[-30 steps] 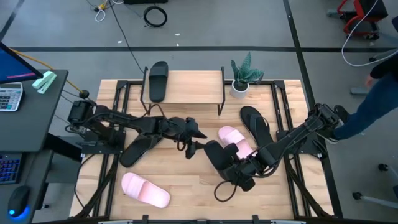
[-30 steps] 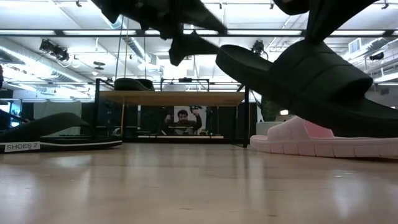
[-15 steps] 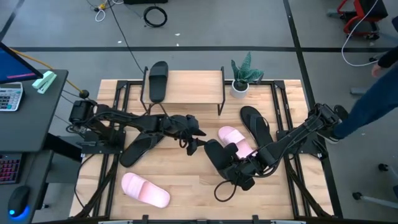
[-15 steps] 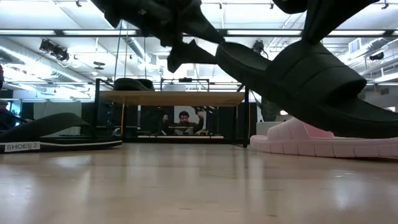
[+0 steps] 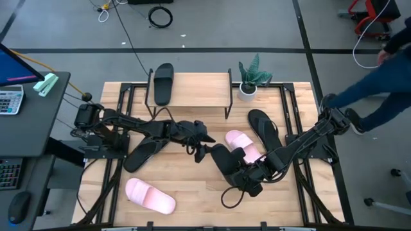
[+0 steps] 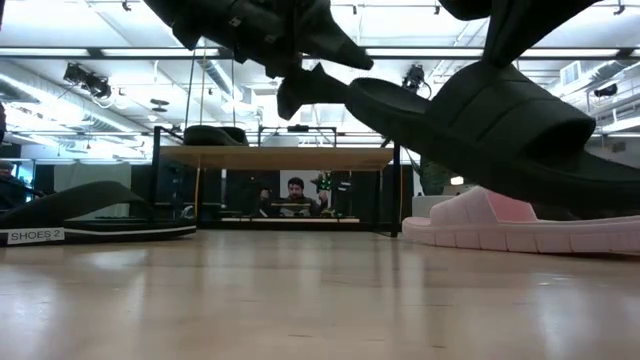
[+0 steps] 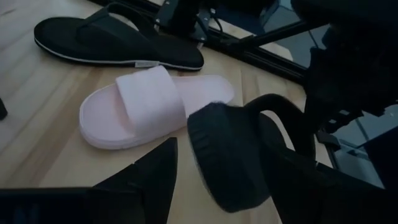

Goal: Pick and place slides into the shelf
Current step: Put the black slipper on the shelf

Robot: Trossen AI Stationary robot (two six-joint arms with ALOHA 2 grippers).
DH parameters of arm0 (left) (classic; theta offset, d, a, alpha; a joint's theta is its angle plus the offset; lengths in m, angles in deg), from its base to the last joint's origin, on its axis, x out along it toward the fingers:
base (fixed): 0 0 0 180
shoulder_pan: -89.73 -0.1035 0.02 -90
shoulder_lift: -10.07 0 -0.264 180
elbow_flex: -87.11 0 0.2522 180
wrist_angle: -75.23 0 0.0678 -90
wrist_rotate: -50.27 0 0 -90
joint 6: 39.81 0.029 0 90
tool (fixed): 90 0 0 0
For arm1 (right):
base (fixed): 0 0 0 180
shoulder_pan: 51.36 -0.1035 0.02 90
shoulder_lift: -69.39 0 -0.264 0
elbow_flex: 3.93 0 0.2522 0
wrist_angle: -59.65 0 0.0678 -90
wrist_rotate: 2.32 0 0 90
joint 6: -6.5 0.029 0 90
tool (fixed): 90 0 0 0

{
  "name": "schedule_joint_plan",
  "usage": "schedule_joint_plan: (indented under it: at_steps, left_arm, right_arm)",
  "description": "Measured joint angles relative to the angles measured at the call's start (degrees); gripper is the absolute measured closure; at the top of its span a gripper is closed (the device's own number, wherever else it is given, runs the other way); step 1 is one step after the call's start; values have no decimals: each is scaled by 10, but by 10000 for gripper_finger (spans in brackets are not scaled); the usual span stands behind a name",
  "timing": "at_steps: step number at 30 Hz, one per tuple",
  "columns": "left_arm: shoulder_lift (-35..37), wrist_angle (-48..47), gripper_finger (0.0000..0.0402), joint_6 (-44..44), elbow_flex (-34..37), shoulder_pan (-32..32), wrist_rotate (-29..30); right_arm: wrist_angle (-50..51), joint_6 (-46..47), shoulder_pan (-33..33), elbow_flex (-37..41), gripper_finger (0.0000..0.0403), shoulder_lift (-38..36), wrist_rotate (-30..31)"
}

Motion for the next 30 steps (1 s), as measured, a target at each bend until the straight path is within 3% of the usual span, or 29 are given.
schedule_joint_plan:
  at_steps: [16,20,26,30]
  left_arm:
    - [0,4,203,8,0,2,0]
    - [0,5,237,19,0,2,2]
    - [0,7,328,35,0,1,7]
    - [0,15,329,48,0,4,6]
  right_arm:
    - [0,-19,4,0,403,0,50]
    - [-1,-21,8,0,403,0,51]
    - [-8,-6,15,0,395,0,56]
    - [-26,15,15,0,387,0,55]
